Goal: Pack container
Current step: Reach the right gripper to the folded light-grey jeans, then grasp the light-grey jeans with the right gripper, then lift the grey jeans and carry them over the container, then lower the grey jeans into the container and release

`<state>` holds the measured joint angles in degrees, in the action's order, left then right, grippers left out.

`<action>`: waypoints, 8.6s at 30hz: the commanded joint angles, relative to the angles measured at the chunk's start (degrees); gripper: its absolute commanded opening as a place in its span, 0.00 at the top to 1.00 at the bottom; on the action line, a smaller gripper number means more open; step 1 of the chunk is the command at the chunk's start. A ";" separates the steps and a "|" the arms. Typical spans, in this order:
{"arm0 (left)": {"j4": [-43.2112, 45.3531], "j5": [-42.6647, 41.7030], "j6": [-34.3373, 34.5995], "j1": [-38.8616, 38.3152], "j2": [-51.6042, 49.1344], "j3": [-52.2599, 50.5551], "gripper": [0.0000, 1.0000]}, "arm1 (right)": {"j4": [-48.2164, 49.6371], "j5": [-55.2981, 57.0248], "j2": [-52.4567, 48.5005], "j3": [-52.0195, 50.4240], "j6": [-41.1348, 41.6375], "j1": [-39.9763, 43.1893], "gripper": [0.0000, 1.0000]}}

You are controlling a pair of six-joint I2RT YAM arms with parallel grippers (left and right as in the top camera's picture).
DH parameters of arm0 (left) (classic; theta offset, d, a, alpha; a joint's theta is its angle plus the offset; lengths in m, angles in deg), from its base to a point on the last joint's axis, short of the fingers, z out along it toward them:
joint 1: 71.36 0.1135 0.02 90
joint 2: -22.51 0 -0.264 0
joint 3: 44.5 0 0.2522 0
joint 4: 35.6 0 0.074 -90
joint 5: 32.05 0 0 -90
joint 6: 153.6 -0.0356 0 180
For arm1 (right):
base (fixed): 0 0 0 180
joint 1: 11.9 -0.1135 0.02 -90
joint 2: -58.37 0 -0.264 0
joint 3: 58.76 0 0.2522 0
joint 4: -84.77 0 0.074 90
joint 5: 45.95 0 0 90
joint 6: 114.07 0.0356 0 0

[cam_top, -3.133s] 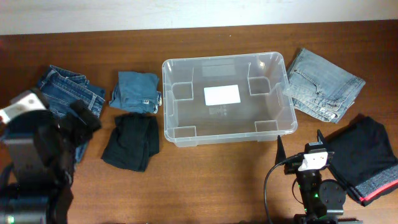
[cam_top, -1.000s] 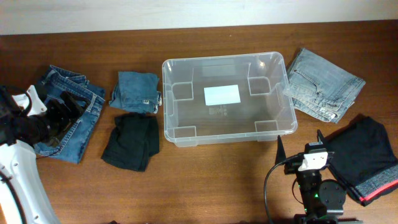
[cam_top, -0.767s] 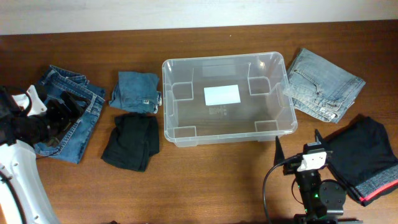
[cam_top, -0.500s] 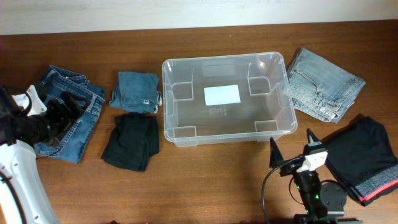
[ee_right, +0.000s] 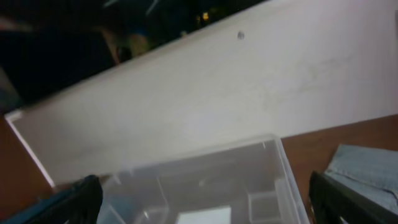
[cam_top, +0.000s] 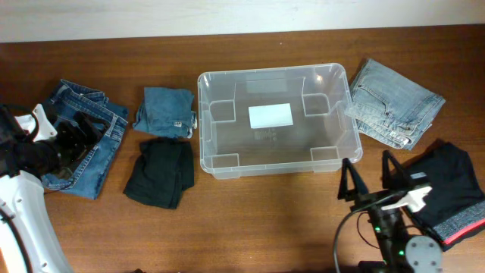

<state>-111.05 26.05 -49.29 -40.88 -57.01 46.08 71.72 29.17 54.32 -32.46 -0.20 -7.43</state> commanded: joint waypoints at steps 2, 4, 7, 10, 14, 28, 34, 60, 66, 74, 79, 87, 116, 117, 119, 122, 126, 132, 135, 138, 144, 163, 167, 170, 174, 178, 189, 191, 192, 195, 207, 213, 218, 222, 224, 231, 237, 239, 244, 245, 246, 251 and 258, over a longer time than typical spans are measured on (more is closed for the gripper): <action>-0.07 0.24 -1.16 -0.07 -0.20 -0.50 0.01 | -5.49 5.64 -7.65 12.11 2.73 0.48 0.02; -0.07 0.24 -1.16 -0.07 -0.20 -0.50 0.01 | -8.59 8.85 -12.59 17.33 1.60 0.48 0.02; -0.07 0.24 -1.16 -0.07 -0.20 -0.50 0.01 | -13.27 11.69 -22.25 26.12 -2.64 0.50 0.01; -0.07 0.24 -1.16 -0.07 -0.20 -0.50 0.01 | -20.87 12.55 -35.58 37.83 -7.08 1.55 0.02; -0.07 0.24 -1.16 -0.07 -0.20 -0.50 0.01 | -29.81 9.94 -49.48 50.64 -7.17 6.64 0.02; -0.07 0.24 -1.16 -0.07 -0.20 -0.50 0.01 | -43.21 1.97 -77.40 72.13 -7.19 28.02 0.02; -0.07 0.24 -1.16 -0.07 -0.20 -0.50 0.01 | -43.10 -0.26 -84.80 72.13 -14.38 32.13 0.02; -0.07 0.24 -1.16 -0.07 -0.20 -0.50 0.00 | -32.26 -12.96 -113.66 72.13 -24.76 34.82 0.02; -0.07 0.24 -1.16 -0.07 -0.20 -0.50 0.01 | -31.91 -12.50 -117.33 72.11 -24.50 34.84 0.02; -0.09 0.24 -1.16 -0.07 -0.20 -0.50 0.01 | -30.75 -11.67 -120.34 72.11 -24.52 34.27 0.02; -0.07 0.24 -1.16 -0.07 -0.20 -0.50 0.01 | -30.75 -12.11 -120.41 72.11 -24.52 32.89 0.08; -0.07 0.24 -1.16 -0.07 -0.20 -0.50 0.01 | -31.52 -13.07 -120.41 72.11 -24.50 31.04 0.31; -0.07 0.24 -1.16 -0.07 -0.20 -0.50 0.01 | -35.36 -12.35 -119.36 75.80 -24.46 32.02 0.96; -0.07 0.24 -1.16 -0.07 -0.20 -0.50 0.00 | -35.76 -12.33 -119.10 76.19 -24.46 32.02 0.96; -0.07 0.26 -1.16 -0.07 -0.20 -0.50 0.01 | -36.65 -12.33 -118.62 77.07 -24.46 32.04 0.96; -0.07 0.24 -1.16 -0.07 -0.20 -0.50 0.01 | -39.12 -12.35 -118.33 79.25 -23.93 32.28 0.96; -0.07 0.24 -1.16 -0.07 -0.20 -0.50 0.01 | -42.29 -13.60 -118.33 82.29 -22.75 32.70 0.96; -0.07 0.24 -1.16 -0.07 -0.20 -0.50 0.00 | -47.12 -16.46 -118.16 86.88 -22.75 33.22 0.96; -0.07 0.24 -1.16 -0.07 -0.20 -0.50 0.01 | -48.35 -16.39 -117.79 87.91 -22.77 33.22 0.96; -0.07 0.24 -1.16 -0.07 -0.20 -0.50 0.01 | -49.24 -16.44 -117.81 87.91 -22.14 33.22 0.96; -0.07 0.24 -1.16 -0.07 -0.20 -0.50 0.01 | -49.37 -22.29 -115.43 88.80 -21.68 33.20 0.96; -0.07 0.24 -1.16 -0.07 -0.20 -0.50 0.00 | -49.37 -25.55 -100.59 90.99 -21.73 32.92 0.96; -0.07 0.24 -1.16 -0.07 -0.20 -0.50 0.01 | -49.40 -26.95 -97.48 92.17 -21.77 32.20 0.96; -0.07 0.24 -1.16 -0.07 -0.20 -0.50 0.01 | -49.66 -27.39 -93.74 92.76 -21.84 31.08 0.96; -0.07 0.26 -1.16 -0.07 -0.20 -0.50 0.01 | -49.62 -28.94 -87.76 92.83 -21.94 28.74 0.96; -0.07 0.24 -1.16 -0.07 -0.20 -0.50 0.01 | -50.47 -28.89 -80.91 92.83 -21.94 24.68 0.96; -0.07 0.24 -1.16 -0.07 -0.20 -0.50 0.01 | -57.31 -28.89 -72.72 92.80 -21.97 10.12 0.96; -0.07 0.24 -1.16 -0.07 -0.20 -0.50 0.01 | -58.93 -28.89 -73.33 92.80 -23.54 6.78 0.96; -0.07 0.26 -1.16 -0.07 -0.20 -0.50 0.01 | -59.80 -28.87 -73.72 92.80 -25.14 5.22 0.96; -0.07 0.24 -1.16 -0.07 -0.20 -0.50 0.01 | -62.42 -28.85 -75.30 92.80 -28.17 0.87 0.96; -0.07 0.24 -1.16 -0.07 -0.20 -0.50 0.00 | -64.37 -27.93 -86.03 92.74 -29.68 -11.87 0.96; -0.07 0.24 -1.16 -0.07 -0.20 -0.50 0.01 | -64.30 -21.86 -93.04 92.52 -29.68 -12.76 0.96; -0.07 0.24 -1.16 -0.07 -0.20 -0.50 0.01 | -62.66 -21.86 -98.12 92.48 -29.68 -12.76 0.96; -0.07 0.24 -1.16 -0.07 -0.20 -0.50 0.01 | -61.16 -21.55 -102.25 92.48 -29.68 -12.76 0.96; -0.07 0.26 -1.16 -0.07 -0.20 -0.50 0.01 | -61.11 -21.40 -103.93 92.48 -29.68 -12.76 0.96; -0.07 0.24 -1.16 -0.07 -0.20 -0.50 0.01 | -61.35 -16.44 -106.86 91.86 -29.62 -12.76 0.96; -0.07 0.24 -1.16 -0.07 -0.20 -0.50 0.01 | -61.24 -8.15 -106.90 88.43 -29.44 -12.76 0.96; -0.07 0.24 -1.16 -0.07 -0.20 -0.50 0.01 | -60.72 -5.79 -106.90 86.64 -29.44 -12.76 0.96; -0.07 0.24 -1.16 -0.07 -0.20 -0.50 0.01 | -60.35 -1.03 -106.90 84.61 -29.44 -12.72 0.96; -0.07 0.26 -1.16 -0.07 -0.20 -0.50 0.01 | -60.52 0.09 -106.90 84.48 -29.44 -12.72 0.96; -0.07 0.26 -1.16 -0.07 -0.20 -0.50 0.01 | -60.76 0.83 -106.90 84.48 -29.44 -12.72 0.96; -0.07 0.24 -1.16 -0.07 -0.20 -0.50 0.00 | -61.99 4.61 -106.90 84.48 -29.46 -12.72 0.96; -0.07 0.24 -1.16 -0.07 -0.20 -0.50 0.01 | -64.04 6.80 -106.90 84.48 -29.46 -12.72 0.96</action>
<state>-111.07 26.44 -49.31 -40.88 -57.06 45.95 8.64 33.17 -53.13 52.26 -29.05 -19.89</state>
